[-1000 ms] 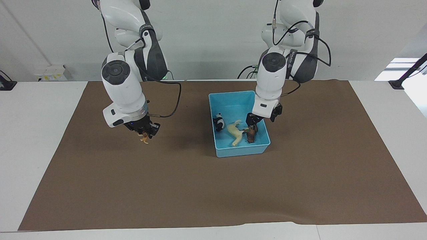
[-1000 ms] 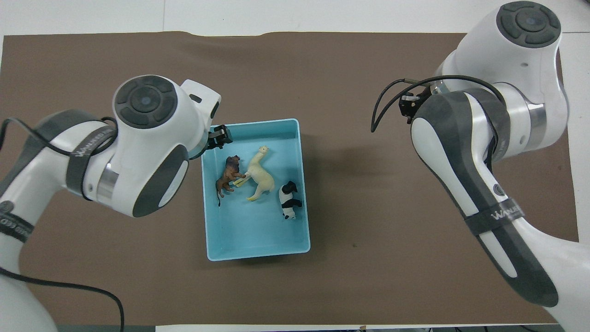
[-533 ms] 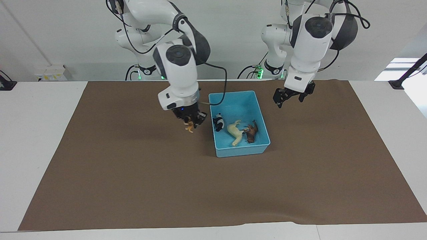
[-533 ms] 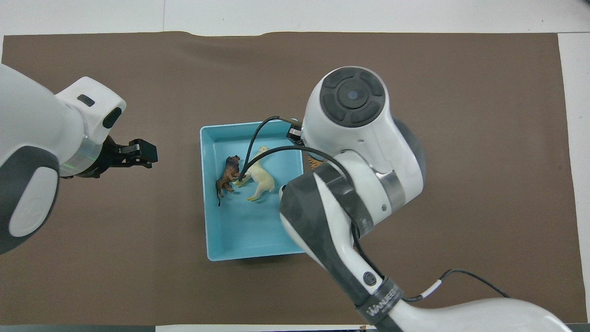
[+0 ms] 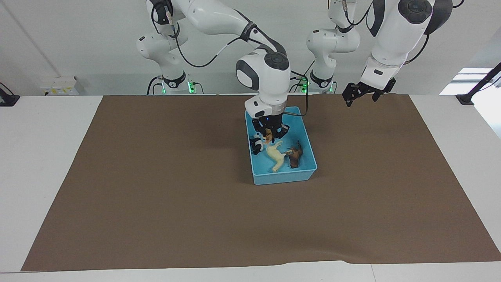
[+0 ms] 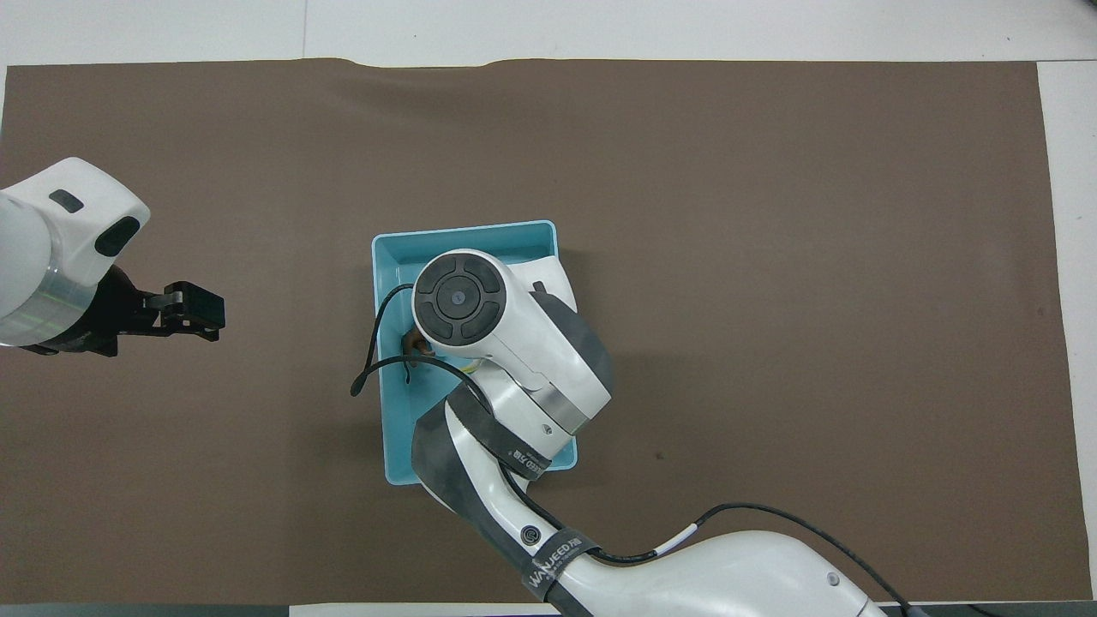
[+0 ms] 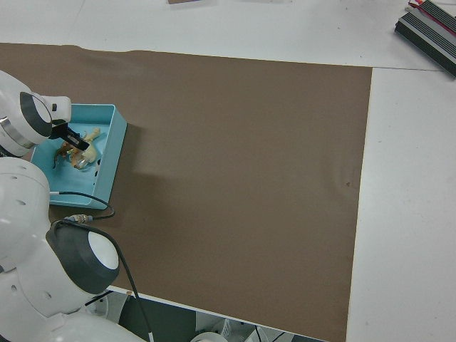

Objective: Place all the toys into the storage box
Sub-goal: 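Carry the tiger into the box while the left gripper withdraws, then release the tiger in the box and lift the right gripper away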

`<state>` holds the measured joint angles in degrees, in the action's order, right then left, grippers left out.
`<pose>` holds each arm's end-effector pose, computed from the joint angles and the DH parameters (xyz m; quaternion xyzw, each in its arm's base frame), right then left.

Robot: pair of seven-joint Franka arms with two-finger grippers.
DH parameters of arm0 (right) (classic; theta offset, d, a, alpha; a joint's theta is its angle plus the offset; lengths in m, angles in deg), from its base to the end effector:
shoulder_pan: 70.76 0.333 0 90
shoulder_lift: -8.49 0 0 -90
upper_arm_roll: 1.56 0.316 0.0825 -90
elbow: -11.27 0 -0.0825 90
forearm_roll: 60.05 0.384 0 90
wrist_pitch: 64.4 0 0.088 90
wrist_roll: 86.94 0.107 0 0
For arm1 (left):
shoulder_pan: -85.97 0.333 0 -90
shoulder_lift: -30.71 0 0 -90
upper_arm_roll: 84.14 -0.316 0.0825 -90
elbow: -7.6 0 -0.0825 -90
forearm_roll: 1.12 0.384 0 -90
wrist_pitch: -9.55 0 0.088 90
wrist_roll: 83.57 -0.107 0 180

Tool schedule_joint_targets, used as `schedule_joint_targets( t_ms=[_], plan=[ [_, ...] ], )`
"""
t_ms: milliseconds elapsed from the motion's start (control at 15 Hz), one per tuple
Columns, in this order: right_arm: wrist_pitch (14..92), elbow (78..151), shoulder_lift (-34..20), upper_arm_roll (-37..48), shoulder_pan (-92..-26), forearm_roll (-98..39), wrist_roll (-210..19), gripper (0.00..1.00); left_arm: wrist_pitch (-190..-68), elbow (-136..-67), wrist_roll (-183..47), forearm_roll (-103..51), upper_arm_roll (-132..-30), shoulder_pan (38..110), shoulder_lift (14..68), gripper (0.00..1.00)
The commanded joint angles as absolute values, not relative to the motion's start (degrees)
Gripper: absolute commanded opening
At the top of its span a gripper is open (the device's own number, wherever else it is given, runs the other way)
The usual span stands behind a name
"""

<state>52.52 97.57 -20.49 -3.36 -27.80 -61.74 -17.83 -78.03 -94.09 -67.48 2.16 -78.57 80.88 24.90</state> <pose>0.5249 0.4612 0.3758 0.9721 -0.2331 0.0253 0.0001 0.5042 -0.0907 0.5799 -0.9957 -0.0469 0.0629 0.0494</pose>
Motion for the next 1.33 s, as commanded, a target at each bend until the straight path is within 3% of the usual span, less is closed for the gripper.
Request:
schedule_joint_targets(
  t_ms=[0, 333, 533, 733, 1267],
  plan=[
    [49.25, 95.73, -19.9, -3.31, -28.39, -61.99, -17.33, 1.0, -77.81, -95.23, -68.55, 1.43, -78.08, 81.32, 23.42, 1.0],
    [46.52, 95.46, -16.84, -3.4, -32.6, -61.81, -17.86, 1.0, -79.75, -92.17, -71.69, -1.55, -78.25, 81.05, 25.95, 1.0],
    [40.65, 95.46, -13.68, -3.66, -33.92, -61.81, -20.39, 1.0, -77.64, -89.08, -73.63, -1.47, -78.34, 80.87, 28.34, 1.0],
    [34.4, 95.55, -8.14, -3.58, -41.46, -61.81, -35.91, 1.0, -77.11, -89.34, -75.84, -1.47, -78.43, 80.79, 28.07, 1.0],
    [30.61, 97.74, 0.47, -3.67, -64.4, -61.99, -77.84, 1.0, -77.11, -89.25, -76.1, -1.3, -80.45, 77.97, 28.6, 1.0]
  ],
)
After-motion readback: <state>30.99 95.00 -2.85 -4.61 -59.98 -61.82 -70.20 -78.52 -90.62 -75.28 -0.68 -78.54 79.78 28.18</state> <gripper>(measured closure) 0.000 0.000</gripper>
